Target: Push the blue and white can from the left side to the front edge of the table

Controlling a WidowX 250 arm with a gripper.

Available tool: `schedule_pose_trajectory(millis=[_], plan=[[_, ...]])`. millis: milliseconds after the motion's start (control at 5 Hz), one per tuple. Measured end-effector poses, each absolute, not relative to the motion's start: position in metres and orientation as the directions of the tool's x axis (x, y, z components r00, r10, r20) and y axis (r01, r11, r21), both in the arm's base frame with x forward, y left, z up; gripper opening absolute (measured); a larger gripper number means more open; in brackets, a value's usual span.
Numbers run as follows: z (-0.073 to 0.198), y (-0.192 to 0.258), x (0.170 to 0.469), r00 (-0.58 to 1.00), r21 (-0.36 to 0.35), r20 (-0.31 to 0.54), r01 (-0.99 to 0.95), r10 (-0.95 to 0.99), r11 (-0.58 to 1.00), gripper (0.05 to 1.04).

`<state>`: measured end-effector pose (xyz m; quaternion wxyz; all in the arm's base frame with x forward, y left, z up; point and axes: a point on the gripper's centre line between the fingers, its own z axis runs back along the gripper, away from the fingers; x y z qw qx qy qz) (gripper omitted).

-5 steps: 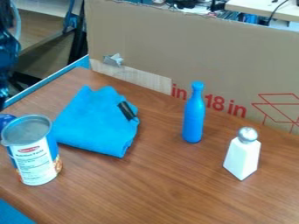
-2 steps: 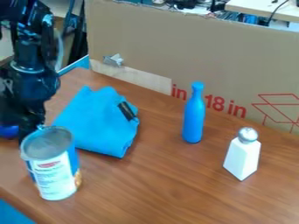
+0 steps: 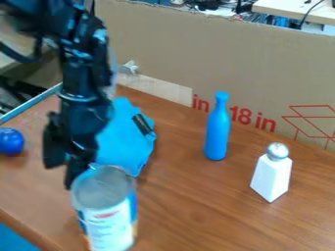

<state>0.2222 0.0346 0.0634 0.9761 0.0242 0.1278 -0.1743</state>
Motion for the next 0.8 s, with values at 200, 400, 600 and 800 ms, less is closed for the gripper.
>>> schedule_pose_trajectory(millis=[200, 400, 600, 800], plan=[[0.06, -0.009, 0.216, 0.912, -0.096, -0.238, 0.32, -0.334, 0.943, 0.997], [0.059, -0.037, 0.215, 0.929, -0.177, -0.219, 0.262, -0.297, 0.949, 0.998], [0.065, -0.048, 0.216, 0.937, -0.199, -0.227, 0.222, -0.265, 0.955, 0.998], [0.081, -0.044, 0.222, 0.956, -0.17, -0.195, 0.186, -0.218, 0.968, 0.999]])
